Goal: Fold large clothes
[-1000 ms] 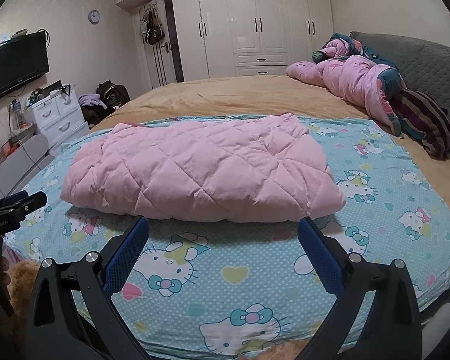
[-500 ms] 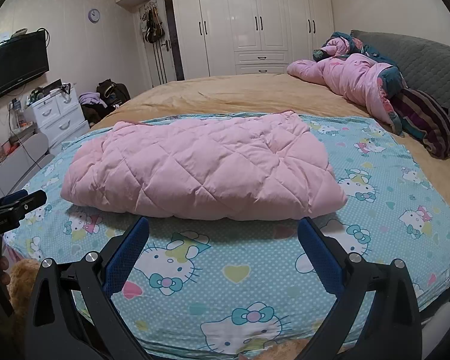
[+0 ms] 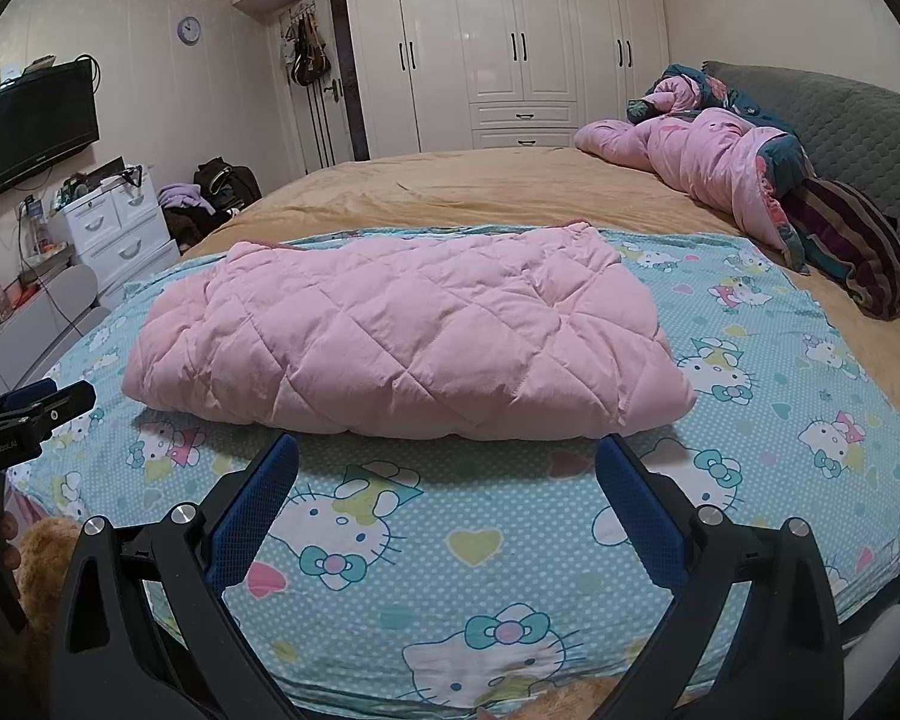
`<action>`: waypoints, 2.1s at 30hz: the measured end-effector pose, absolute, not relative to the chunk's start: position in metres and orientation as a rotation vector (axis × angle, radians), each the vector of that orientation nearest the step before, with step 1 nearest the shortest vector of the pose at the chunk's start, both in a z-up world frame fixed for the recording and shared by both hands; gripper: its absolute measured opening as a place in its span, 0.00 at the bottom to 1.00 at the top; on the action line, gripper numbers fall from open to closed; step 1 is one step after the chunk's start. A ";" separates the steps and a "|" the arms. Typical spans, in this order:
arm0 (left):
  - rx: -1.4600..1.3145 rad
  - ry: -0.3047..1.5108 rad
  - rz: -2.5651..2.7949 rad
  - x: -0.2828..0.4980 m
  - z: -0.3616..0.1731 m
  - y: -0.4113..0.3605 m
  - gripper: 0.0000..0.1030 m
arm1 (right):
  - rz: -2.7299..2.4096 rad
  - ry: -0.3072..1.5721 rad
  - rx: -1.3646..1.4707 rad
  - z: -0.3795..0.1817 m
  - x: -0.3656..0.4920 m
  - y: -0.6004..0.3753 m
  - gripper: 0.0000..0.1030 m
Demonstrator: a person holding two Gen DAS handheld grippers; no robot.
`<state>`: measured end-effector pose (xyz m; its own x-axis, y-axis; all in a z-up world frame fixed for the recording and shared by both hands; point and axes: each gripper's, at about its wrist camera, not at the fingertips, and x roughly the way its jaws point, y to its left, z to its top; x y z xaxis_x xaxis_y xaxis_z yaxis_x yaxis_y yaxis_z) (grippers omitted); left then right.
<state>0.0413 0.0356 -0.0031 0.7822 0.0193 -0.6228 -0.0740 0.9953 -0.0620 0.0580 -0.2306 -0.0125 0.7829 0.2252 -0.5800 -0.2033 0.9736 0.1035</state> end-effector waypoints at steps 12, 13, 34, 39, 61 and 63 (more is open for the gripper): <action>-0.080 0.670 0.060 0.040 -0.002 0.038 0.91 | 0.229 0.630 0.032 -0.012 0.058 -0.230 0.96; -0.080 0.670 0.059 0.039 -0.002 0.038 0.91 | 0.227 0.629 0.034 -0.012 0.058 -0.230 0.96; -0.069 0.671 0.072 0.042 -0.002 0.040 0.91 | 0.239 0.636 0.031 -0.012 0.058 -0.228 0.96; -0.066 0.670 0.073 0.041 -0.002 0.039 0.91 | 0.240 0.636 0.028 -0.012 0.058 -0.227 0.96; -0.039 0.726 0.167 0.046 -0.023 0.061 0.91 | 0.158 0.672 0.094 -0.021 0.057 -0.260 0.96; -0.089 0.730 0.190 0.048 -0.025 0.081 0.91 | 0.095 0.672 0.138 -0.025 0.052 -0.283 0.96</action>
